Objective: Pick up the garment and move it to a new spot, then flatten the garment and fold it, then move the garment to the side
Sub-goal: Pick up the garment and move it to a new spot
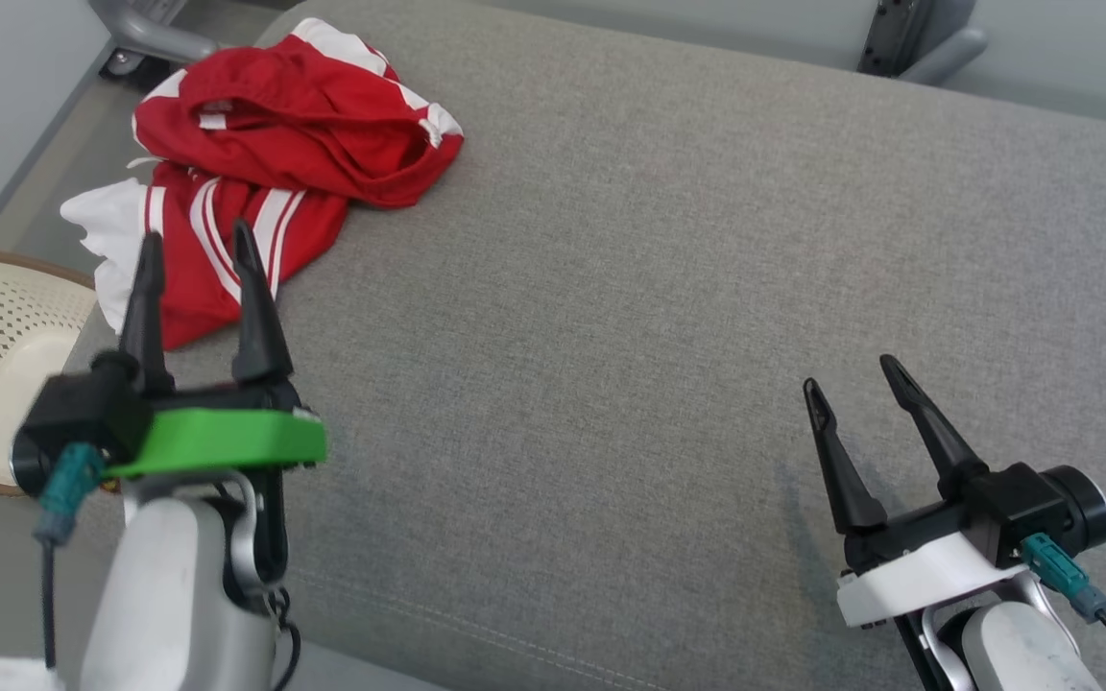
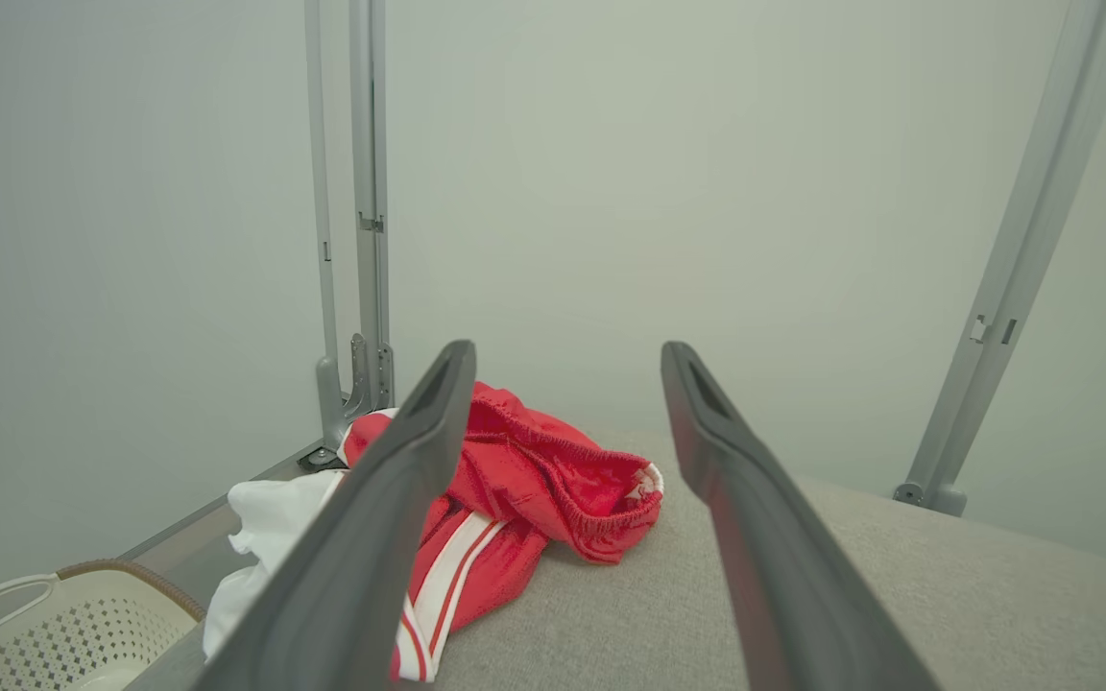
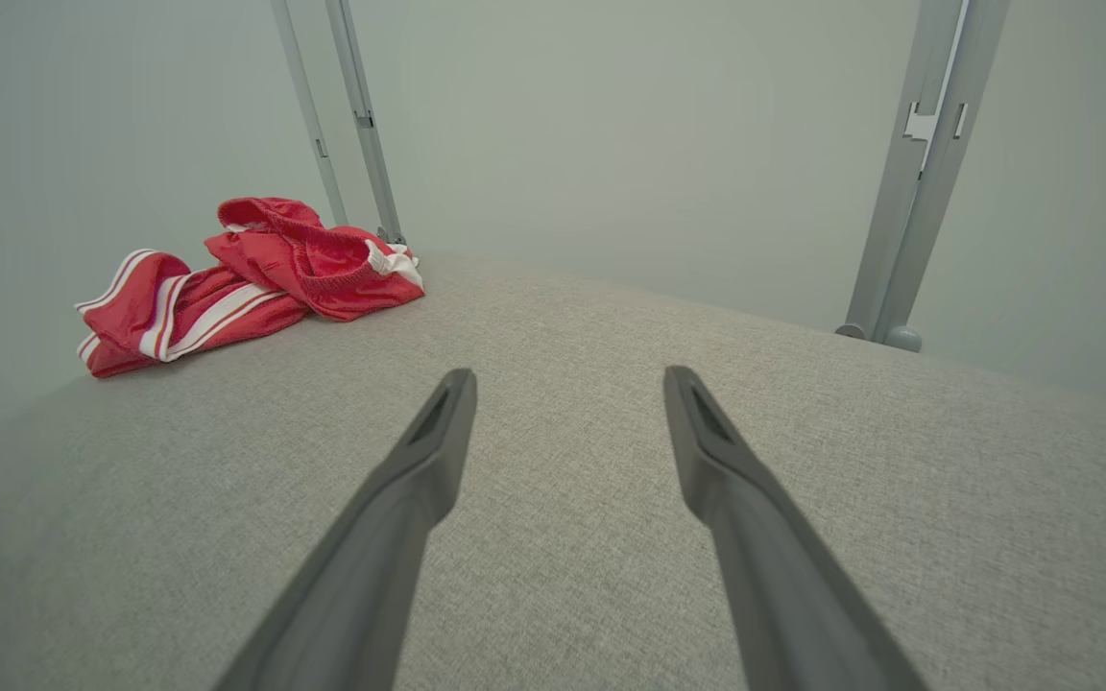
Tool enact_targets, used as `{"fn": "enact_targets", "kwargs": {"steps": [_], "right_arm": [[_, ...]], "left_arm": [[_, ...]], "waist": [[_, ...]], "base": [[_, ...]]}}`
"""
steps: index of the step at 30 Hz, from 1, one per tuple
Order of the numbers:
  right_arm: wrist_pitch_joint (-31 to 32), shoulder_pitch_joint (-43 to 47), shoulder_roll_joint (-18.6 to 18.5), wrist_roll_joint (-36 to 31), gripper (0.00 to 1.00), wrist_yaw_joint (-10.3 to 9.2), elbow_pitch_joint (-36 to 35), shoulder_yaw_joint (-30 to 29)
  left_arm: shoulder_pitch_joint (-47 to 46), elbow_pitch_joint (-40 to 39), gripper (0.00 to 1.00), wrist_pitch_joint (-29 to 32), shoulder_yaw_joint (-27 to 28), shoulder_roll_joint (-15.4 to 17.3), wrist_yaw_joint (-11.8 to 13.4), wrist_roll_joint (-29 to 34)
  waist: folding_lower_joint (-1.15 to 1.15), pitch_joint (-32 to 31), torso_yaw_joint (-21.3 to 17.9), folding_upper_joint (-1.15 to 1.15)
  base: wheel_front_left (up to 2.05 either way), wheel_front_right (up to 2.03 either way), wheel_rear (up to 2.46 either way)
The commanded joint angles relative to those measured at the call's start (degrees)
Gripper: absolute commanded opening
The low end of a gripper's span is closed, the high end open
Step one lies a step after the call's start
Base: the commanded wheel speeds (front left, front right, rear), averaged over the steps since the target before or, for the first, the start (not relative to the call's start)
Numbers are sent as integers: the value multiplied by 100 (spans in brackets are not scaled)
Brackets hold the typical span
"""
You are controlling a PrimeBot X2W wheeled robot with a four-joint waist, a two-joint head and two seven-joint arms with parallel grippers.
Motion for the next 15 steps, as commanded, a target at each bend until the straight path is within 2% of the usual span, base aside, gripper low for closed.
{"fn": "enact_targets", "kwargs": {"steps": [1,7,15], "right_arm": [[-18,-103,-58,-35,100,0,-37,-26],[-18,-217,-154,-55,100,0,-117,-129],[-18,-403,-297,-93,100,0,-268,-270]], "left_arm": [[-299,149,100,-4,74,21,-49,-22],[-1842,1434,100,31,418,194,-278,-149],[-3878,3065,100,999,532,595,-475,-430]], "waist": [[0,431,-138,0],[0,958,-320,0],[0,1669,-517,0]], "base": [[0,0,0],[0,0,0],[0,0,0]]}}
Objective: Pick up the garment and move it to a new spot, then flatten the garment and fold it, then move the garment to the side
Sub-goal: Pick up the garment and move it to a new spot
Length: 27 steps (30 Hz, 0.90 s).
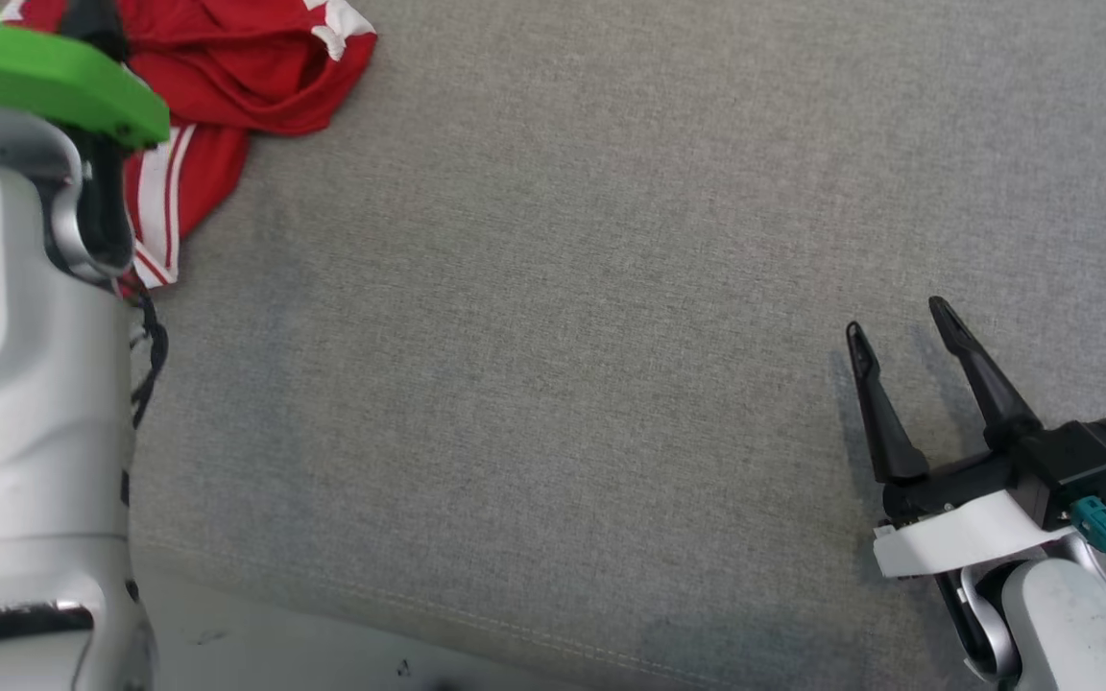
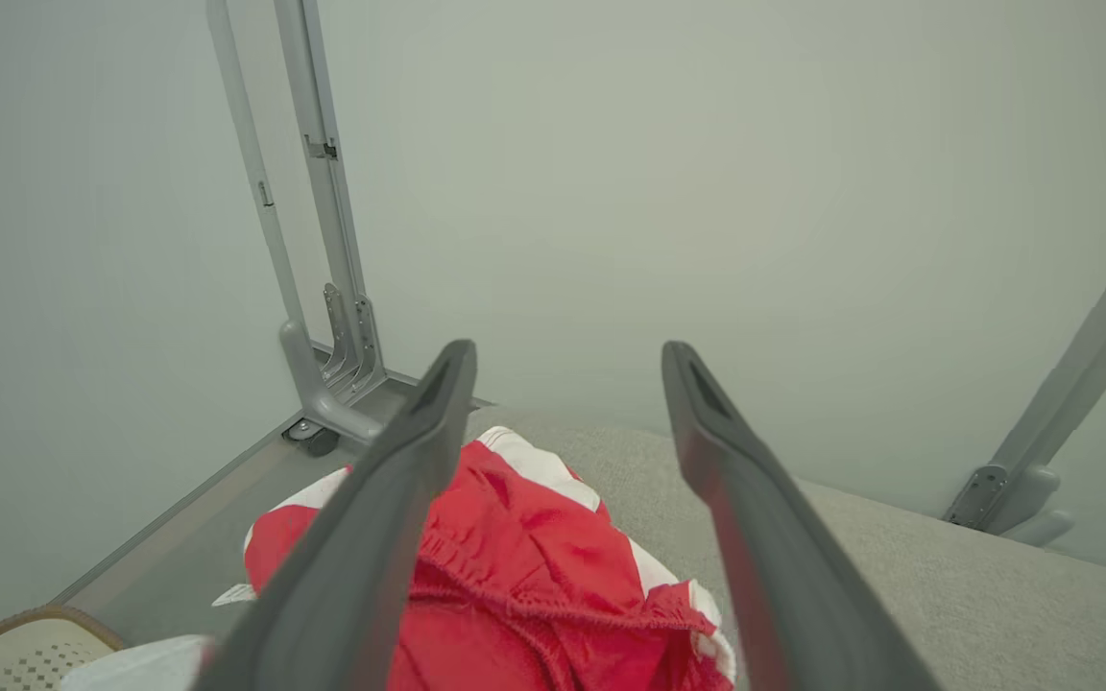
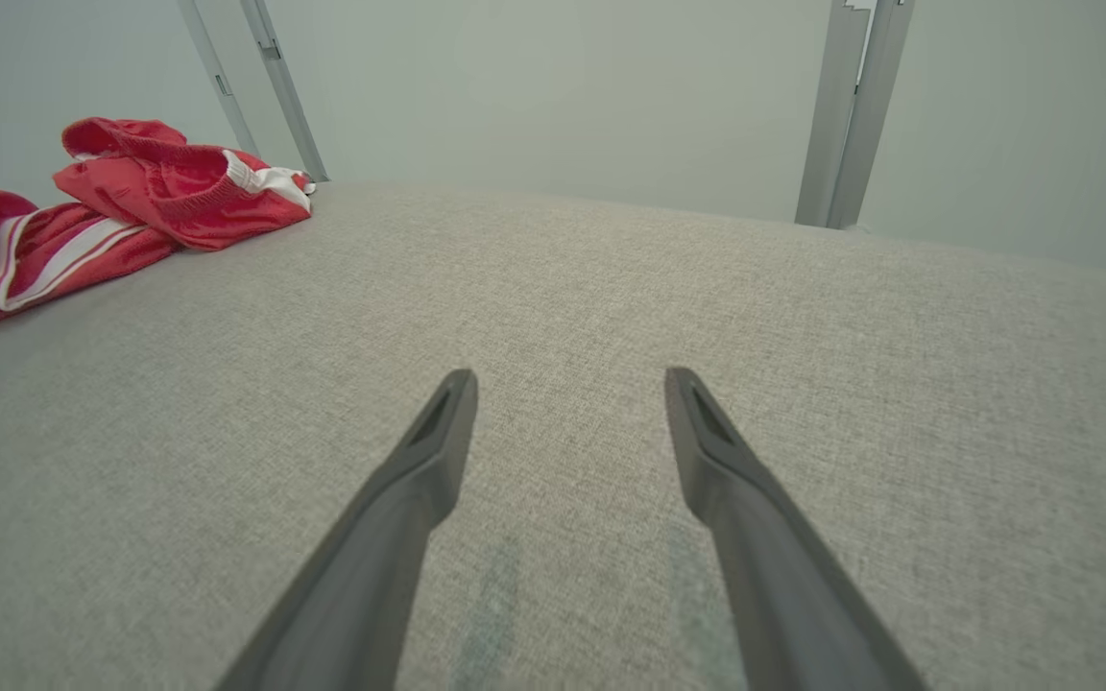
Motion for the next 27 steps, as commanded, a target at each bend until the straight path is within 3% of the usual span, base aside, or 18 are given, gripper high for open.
{"fn": "enact_targets", "kwargs": {"steps": [1,5,17,27], "right_arm": [[-18,-122,-49,-33,100,0,-60,-43],[-18,-197,-96,-27,100,0,-110,-77],[4,-406,-157,18,100,-7,-153,-228],[36,-539,-216,66,100,-12,-142,-340]], "left_arm": [[-293,241,100,194,-21,116,-3,40],[-887,773,100,627,-69,257,23,47],[-2308,2608,100,2679,-255,584,34,-58],[-2603,3232,100,3055,-326,673,29,-114]], "waist": [[-1,492,-221,0],[-1,711,-278,0],[-1,1328,-553,0],[-1,1660,-682,0]], "base": [[0,0,0],[0,0,0],[0,0,0],[0,0,0]]}}
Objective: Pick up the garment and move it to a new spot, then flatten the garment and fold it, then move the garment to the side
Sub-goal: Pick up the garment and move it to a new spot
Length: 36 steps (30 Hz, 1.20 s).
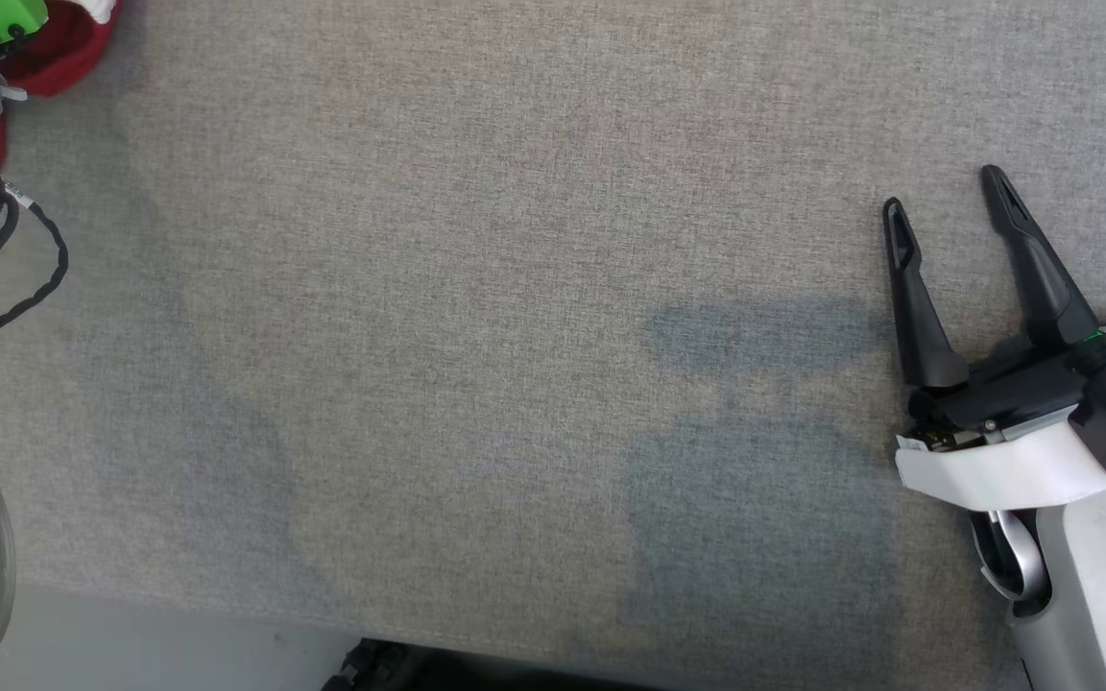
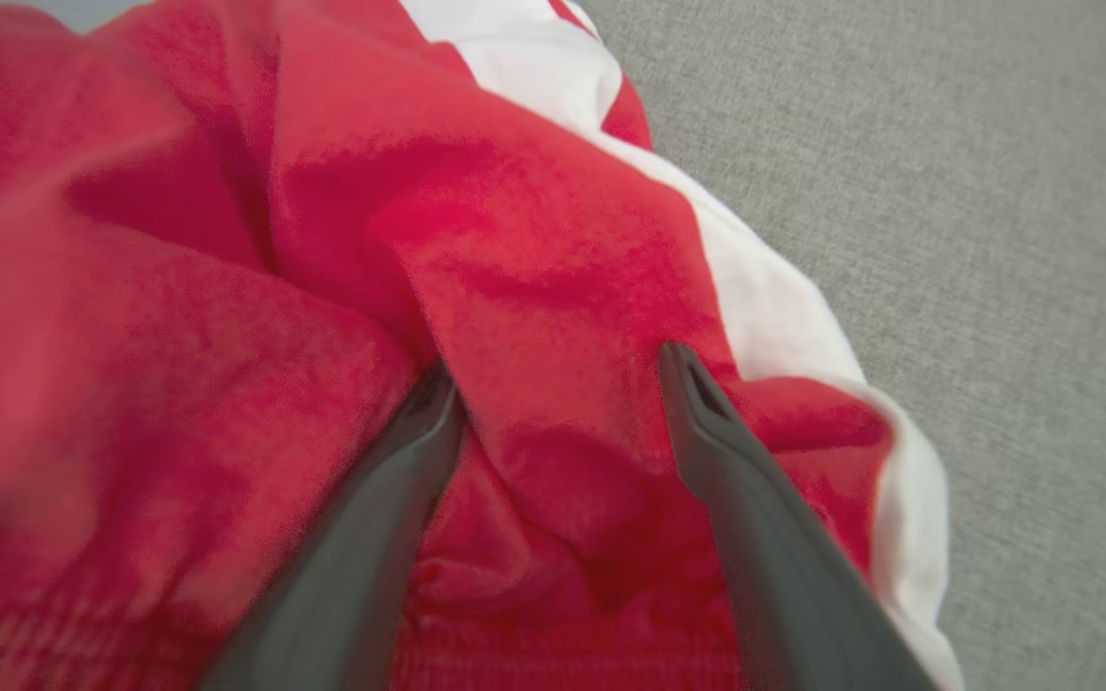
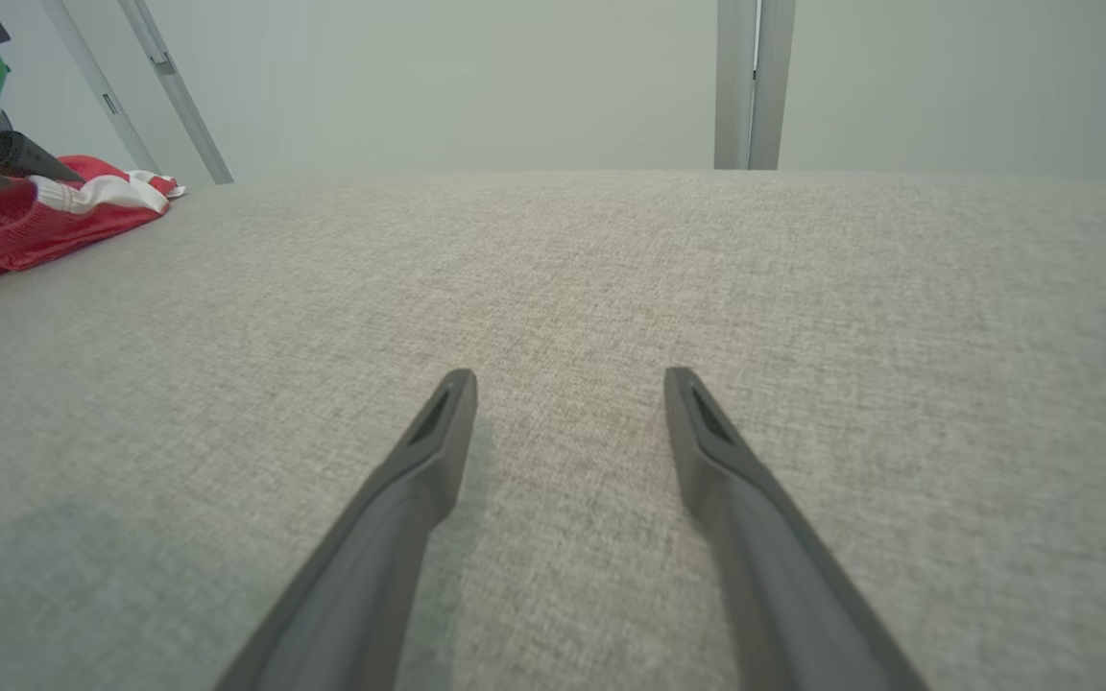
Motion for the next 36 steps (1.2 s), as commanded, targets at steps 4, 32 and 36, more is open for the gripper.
{"fn": "enact_targets", "kwargs": {"steps": [4,32,36], "right_arm": [[108,47,-152,53,100,-27,476,-195],[63,74,208,307,100,-19,620,118],[60,126,343,347,100,-19,700,193]], "left_arm": [[-15,142,100,-49,-33,-34,-10,-46],[161,-570,0,-2242,-428,104,-636,-497],[290,-899,0,-2363,-730,153,-639,-613]], "waist": [[0,169,-39,0],[0,-1019,-37,0],[0,-1436,-147,0]], "base": [[0,0,0],[0,0,0],[0,0,0]]}}
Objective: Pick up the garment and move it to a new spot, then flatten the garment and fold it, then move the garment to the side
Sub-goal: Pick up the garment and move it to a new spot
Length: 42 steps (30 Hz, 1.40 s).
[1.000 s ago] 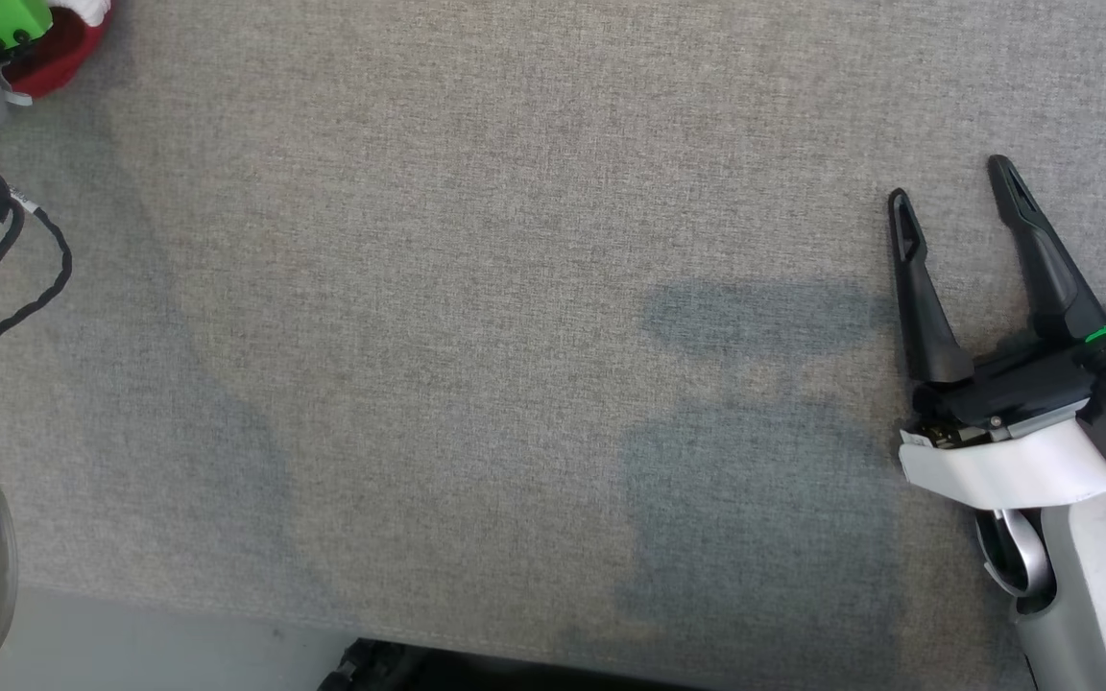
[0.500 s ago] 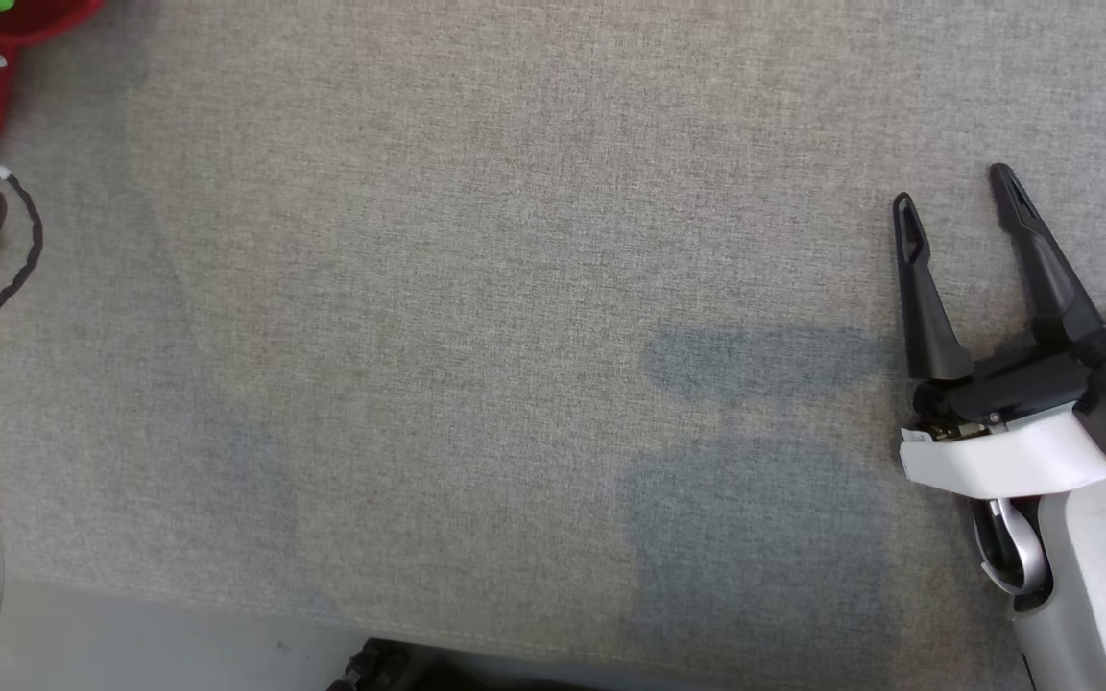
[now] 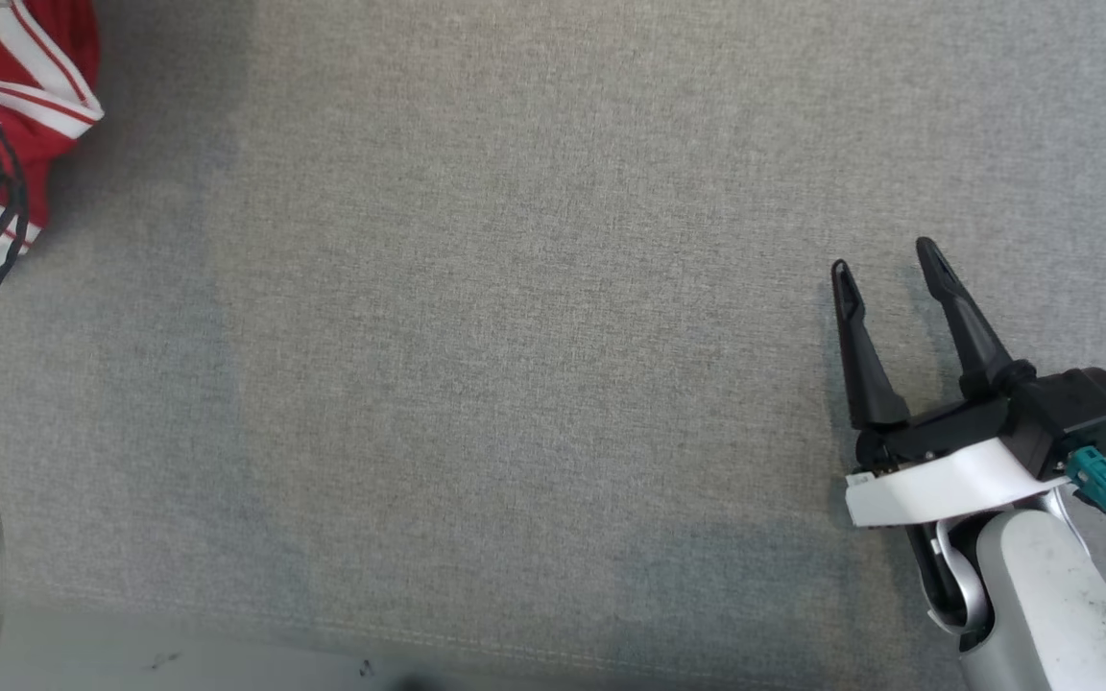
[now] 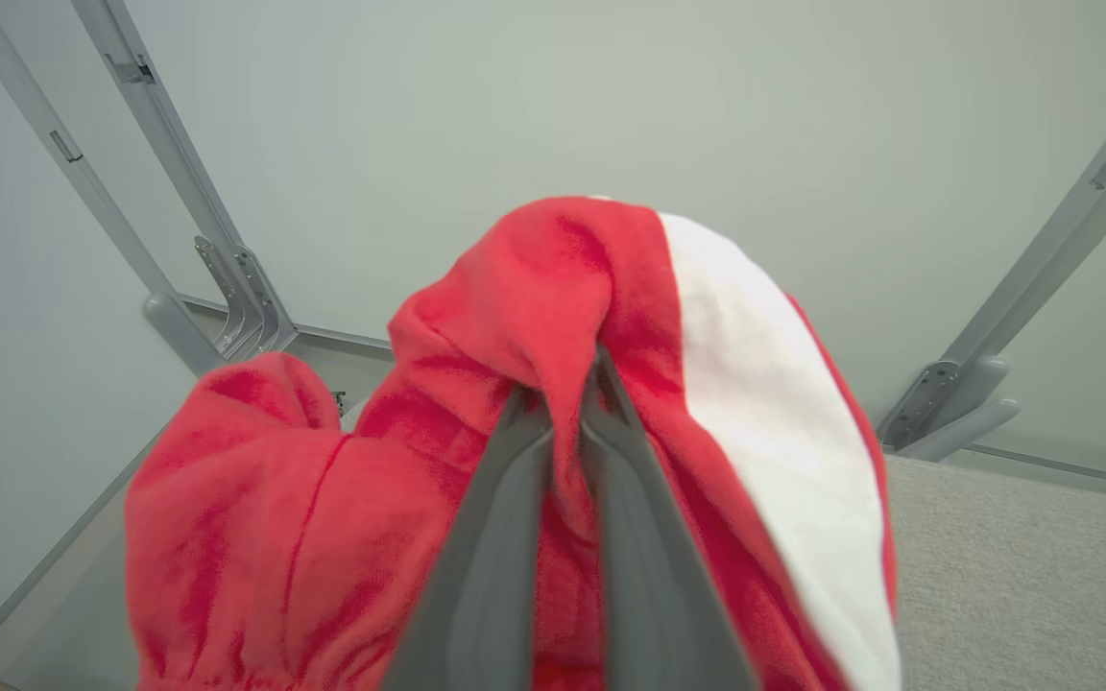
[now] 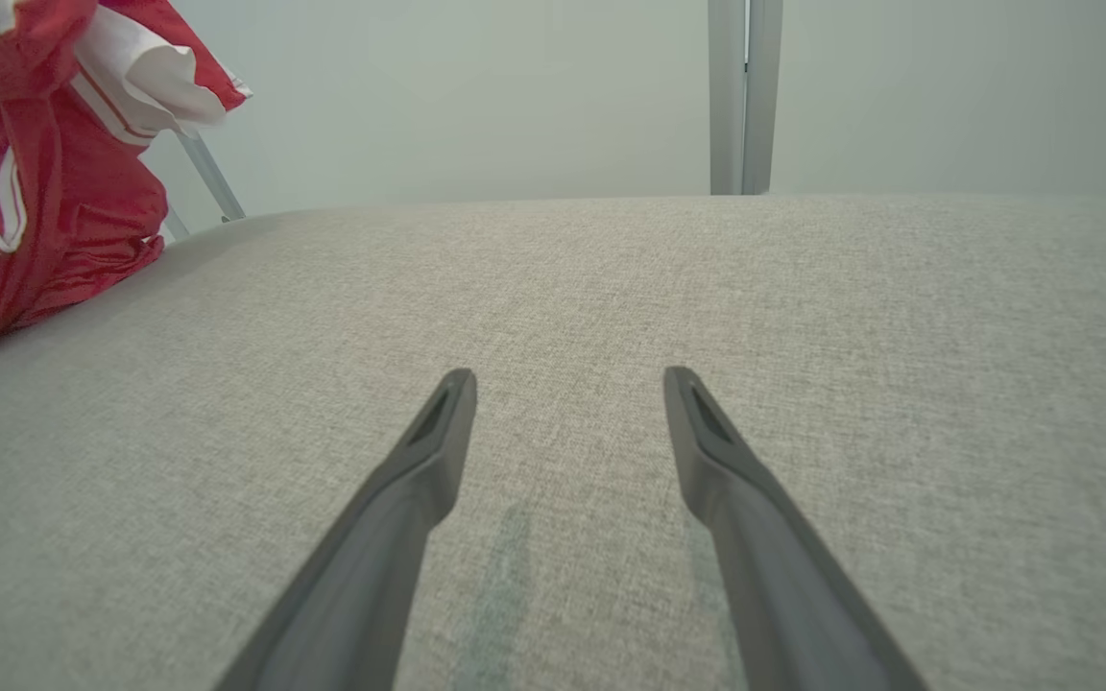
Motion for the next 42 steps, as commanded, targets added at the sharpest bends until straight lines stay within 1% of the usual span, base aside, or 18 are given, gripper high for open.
{"fn": "enact_targets", "kwargs": {"steps": [1,7,12,21,25,26,27,33,39,42], "right_arm": [[6,69,26,32,100,-8,31,16],[3,197,205,95,100,-8,116,77],[2,303,336,152,100,-8,170,120],[3,472,479,228,100,-8,164,115],[3,516,508,281,100,-8,167,145],[3,516,508,281,100,-8,167,145],[3,513,511,287,100,-8,164,161],[3,491,523,400,100,-8,107,224],[3,503,525,468,100,-8,60,205],[3,515,525,469,100,-8,33,175]], "left_arm": [[77,-108,0,-58,-68,62,-25,-33],[182,-640,0,-83,-453,172,-26,-316],[254,-1114,0,11,-770,206,-23,-513],[326,-2089,0,406,-1199,58,-23,-871],[385,-2467,0,570,-1305,-98,-23,-995],[385,-2467,0,570,-1305,-98,-23,-995],[403,-2547,0,594,-1326,-137,-19,-1010],[602,-2886,0,822,-1501,-375,65,-1062],[1207,-3009,0,1085,-1800,-549,106,-1107],[1699,-2983,0,1023,-2005,-611,142,-1038]], "waist": [[0,-489,-158,0],[0,-1038,-452,0],[0,-1451,-817,0],[0,-1929,-1602,0],[0,-2014,-1936,0],[0,-2014,-1936,0],[0,-2024,-2020,0],[0,-1981,-2485,0],[0,-1811,-2797,0],[0,-1681,-2853,0]], "base": [[0,0,0],[0,0,0],[0,0,0],[0,0,0],[0,0,0],[0,0,0],[0,0,0],[0,0,0],[0,0,0],[0,0,0]]}}
